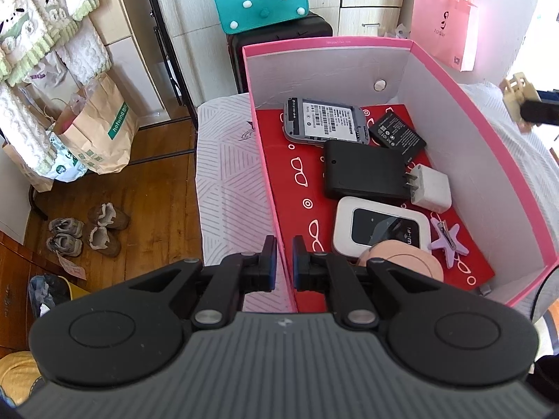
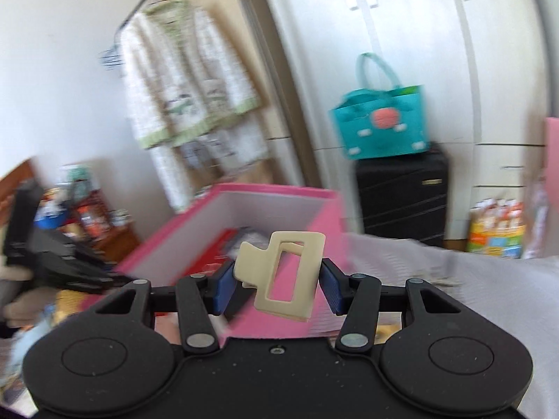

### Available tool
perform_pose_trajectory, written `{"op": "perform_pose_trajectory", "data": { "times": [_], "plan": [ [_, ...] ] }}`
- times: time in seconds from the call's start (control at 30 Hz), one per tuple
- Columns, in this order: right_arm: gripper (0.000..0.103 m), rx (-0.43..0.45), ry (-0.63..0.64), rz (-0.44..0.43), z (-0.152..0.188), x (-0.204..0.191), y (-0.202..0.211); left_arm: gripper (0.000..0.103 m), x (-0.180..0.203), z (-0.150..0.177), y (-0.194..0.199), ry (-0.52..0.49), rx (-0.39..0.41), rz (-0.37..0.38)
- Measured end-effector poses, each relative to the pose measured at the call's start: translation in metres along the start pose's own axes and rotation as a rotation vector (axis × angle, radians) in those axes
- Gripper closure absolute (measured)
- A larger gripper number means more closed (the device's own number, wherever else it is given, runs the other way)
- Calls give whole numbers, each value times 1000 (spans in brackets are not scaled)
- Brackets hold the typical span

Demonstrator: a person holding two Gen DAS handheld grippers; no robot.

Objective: Organize rigid objects
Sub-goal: 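Carry the beige claw clip into the pink box and release it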

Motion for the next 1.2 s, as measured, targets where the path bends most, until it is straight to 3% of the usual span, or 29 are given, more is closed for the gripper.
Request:
{"op": "perform_pose_trajectory", "data": {
  "times": [0.23,0.4,0.5,0.8,0.97,1.2],
  "plan": [
    [46,-200,-14,-116,7,-52,-44,96,-2,1,1,-3,7,8],
    [46,-371,-137,-177,16,-73,-92,96,-3,2,1,-12,12,21],
    [46,-430,-223,-204,20,-78,-119,96,-2,3,1,-24,14,19],
    [44,-449,-532,-155,25,-59,-180,96,-4,3,1,-3,25,46],
    [35,-433,-518,-149,23,-62,-169,96,-5,5,2,0,28,51],
    [35,-367,-413,-164,0,-61,-115,96,-4,5,2,0,29,49]
  ]
}}
Point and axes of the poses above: each gripper's, at about its wrist camera, not at the fingertips, and y roughly against the way its jaws point, x to its right, z to its underside, the point moved 7 cm from there along -y, roughly the way its jaws point, and after that the axes turned 8 degrees about -y, right-handed, at the moved point
